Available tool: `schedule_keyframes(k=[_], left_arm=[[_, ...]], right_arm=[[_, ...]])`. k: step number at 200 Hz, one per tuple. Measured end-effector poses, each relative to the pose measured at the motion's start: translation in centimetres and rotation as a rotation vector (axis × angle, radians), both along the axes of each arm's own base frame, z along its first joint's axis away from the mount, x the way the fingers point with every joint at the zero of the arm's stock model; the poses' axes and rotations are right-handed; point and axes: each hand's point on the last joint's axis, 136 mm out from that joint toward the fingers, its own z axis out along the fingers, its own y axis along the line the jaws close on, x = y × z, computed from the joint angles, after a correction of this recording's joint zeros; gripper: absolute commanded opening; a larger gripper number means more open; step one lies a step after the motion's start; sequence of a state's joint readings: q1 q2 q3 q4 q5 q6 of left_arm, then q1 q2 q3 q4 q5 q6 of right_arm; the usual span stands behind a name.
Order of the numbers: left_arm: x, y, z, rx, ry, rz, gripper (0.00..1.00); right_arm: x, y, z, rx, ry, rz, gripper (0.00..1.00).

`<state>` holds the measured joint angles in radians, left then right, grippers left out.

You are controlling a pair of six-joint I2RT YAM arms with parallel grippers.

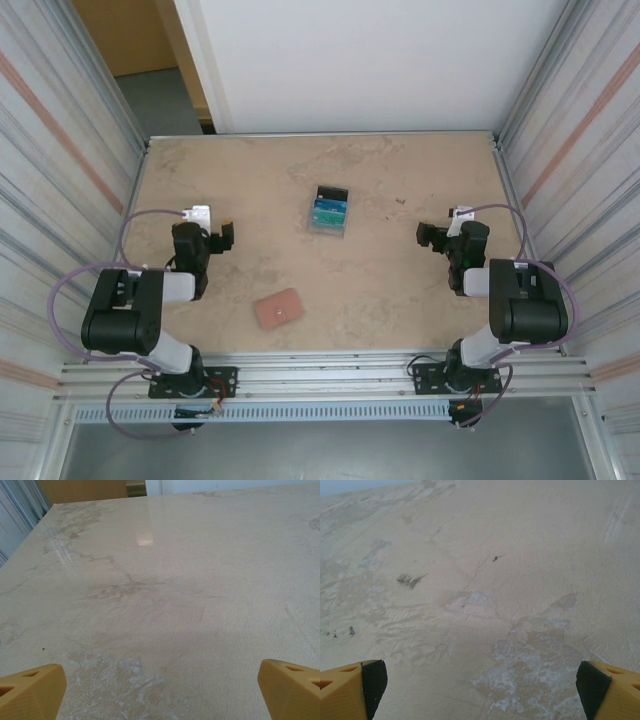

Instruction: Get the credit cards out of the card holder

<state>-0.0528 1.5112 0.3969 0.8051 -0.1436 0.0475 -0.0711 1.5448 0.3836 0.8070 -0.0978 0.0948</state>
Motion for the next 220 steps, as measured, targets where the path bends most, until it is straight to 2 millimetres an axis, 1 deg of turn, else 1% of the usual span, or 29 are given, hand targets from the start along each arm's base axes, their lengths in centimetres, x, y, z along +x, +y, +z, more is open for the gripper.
schedule_keyframes(k=[52,65,92,114,133,144,156,167,190,210,220], left_arm=[[-0.2,-0.2,-0.2,-0.004,0.023,-0.014,0.99],[-0.3,-0.3,0.1,-0.005,0.029,-0.018,0.99],[-0.7,-0.4,1.9,-0.004,0.009,-0.021,0.99],[-1.1,-1.2,4.1,0.003,-0.014,-0.029,0.99],[-1.5,-2.2,6.2,0.005,-0.030,-0.049,0.99],[-1.8,-2.9,7.2,-0.004,-0.031,-0.059,0.99],[-2.2,-3.6,8.1,-0.020,-0.028,-0.073,0.99],[-2.7,-4.4,8.5,-0.035,-0.015,-0.089,0.99],[-4.2,-7.0,8.3,-0.068,0.047,-0.150,0.99],[-6.1,-9.9,7.5,-0.087,0.131,-0.229,0.99],[-7.2,-11.2,6.9,-0.085,0.175,-0.264,0.99]], right_arm=[[0.0,0.0,0.0,0.000,0.002,0.000,0.99],[0.0,0.0,-0.1,0.001,0.009,-0.001,0.99],[0.2,-0.2,0.0,-0.001,0.014,-0.009,0.99],[0.0,-0.5,0.6,-0.009,0.014,-0.026,0.99],[-0.2,-0.9,1.6,-0.012,0.011,-0.053,0.98],[-0.3,-1.1,2.6,-0.005,0.005,-0.070,0.99],[-0.3,-1.3,3.6,-0.002,-0.002,-0.084,0.99],[-0.3,-1.5,4.7,0.006,-0.009,-0.097,0.99],[-0.5,-1.3,6.5,0.018,-0.010,-0.119,0.99],[-1.1,-0.4,7.6,0.017,-0.005,-0.119,0.99],[-1.6,0.0,7.8,0.024,0.003,-0.116,0.99]])
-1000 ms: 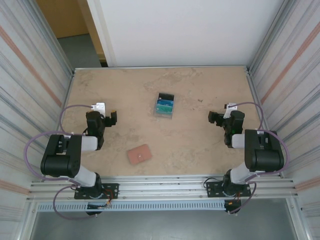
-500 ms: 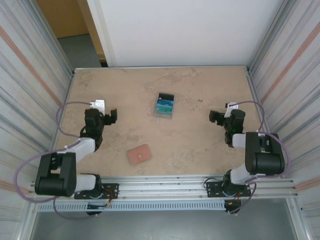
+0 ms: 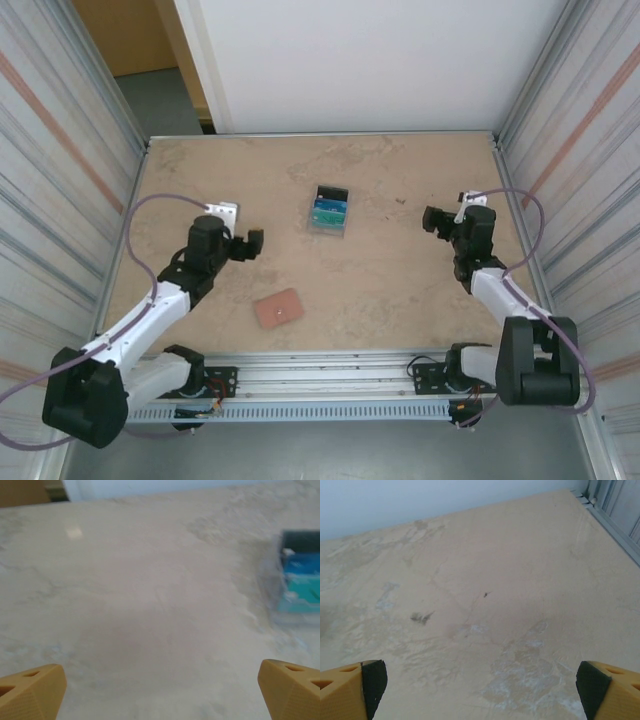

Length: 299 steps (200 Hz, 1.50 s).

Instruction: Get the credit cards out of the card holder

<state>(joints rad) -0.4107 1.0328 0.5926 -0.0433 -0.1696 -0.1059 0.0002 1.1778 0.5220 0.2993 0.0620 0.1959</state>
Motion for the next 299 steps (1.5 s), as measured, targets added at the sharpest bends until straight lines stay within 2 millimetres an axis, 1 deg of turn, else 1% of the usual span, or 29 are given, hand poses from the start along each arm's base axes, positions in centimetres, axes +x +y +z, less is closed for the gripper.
schedule_keyframes(k=[16,37,52,65,74,89,116,136,156,194,236,255,299], left_arm=[[-2.3,-2.5,-1.1,0.026,0.076,-0.078,0.98],[-5.6,-5.4,-2.2,0.075,0.170,-0.186,0.99],[-7.6,-6.7,-2.3,0.099,0.230,-0.239,0.99],[-8.8,-7.8,-2.3,0.110,0.284,-0.263,0.99],[-9.4,-8.3,-2.4,0.118,0.317,-0.271,0.99],[-10.4,-9.1,-3.3,0.145,0.387,-0.277,0.99],[-13.1,-10.0,-6.4,0.267,0.534,-0.313,0.99],[-14.6,-10.0,-8.1,0.357,0.618,-0.331,0.99],[-15.2,-9.7,-8.9,0.411,0.667,-0.331,0.99],[-15.4,-9.4,-9.9,0.478,0.723,-0.325,0.99],[-15.9,-8.9,-12.3,0.558,0.811,-0.347,0.99],[-15.6,-8.5,-12.9,0.564,0.837,-0.337,0.99],[-14.4,-8.1,-13.3,0.534,0.853,-0.321,0.99]], right_arm=[[-1.0,0.3,0.3,0.013,0.019,-0.012,0.98],[-2.0,0.0,1.2,0.028,0.033,-0.046,0.99],[-2.8,-0.1,2.0,0.030,0.025,-0.063,0.99],[-3.6,-0.2,3.0,0.036,0.014,-0.078,0.99],[-4.0,-0.2,3.7,0.036,0.004,-0.087,0.98],[-4.6,-0.4,4.7,0.039,-0.014,-0.103,0.99],[-5.9,-0.9,6.0,0.039,-0.045,-0.130,0.99],[-6.7,-1.4,6.6,0.030,-0.058,-0.153,0.99],[-7.3,-1.7,7.0,0.023,-0.069,-0.169,0.99],[-8.0,-2.0,7.8,0.020,-0.097,-0.183,0.99],[-8.4,-2.3,8.1,0.012,-0.106,-0.203,0.99],[-8.4,-2.4,8.1,0.012,-0.107,-0.205,0.99],[-8.5,-2.4,8.0,0.010,-0.102,-0.207,0.99]])
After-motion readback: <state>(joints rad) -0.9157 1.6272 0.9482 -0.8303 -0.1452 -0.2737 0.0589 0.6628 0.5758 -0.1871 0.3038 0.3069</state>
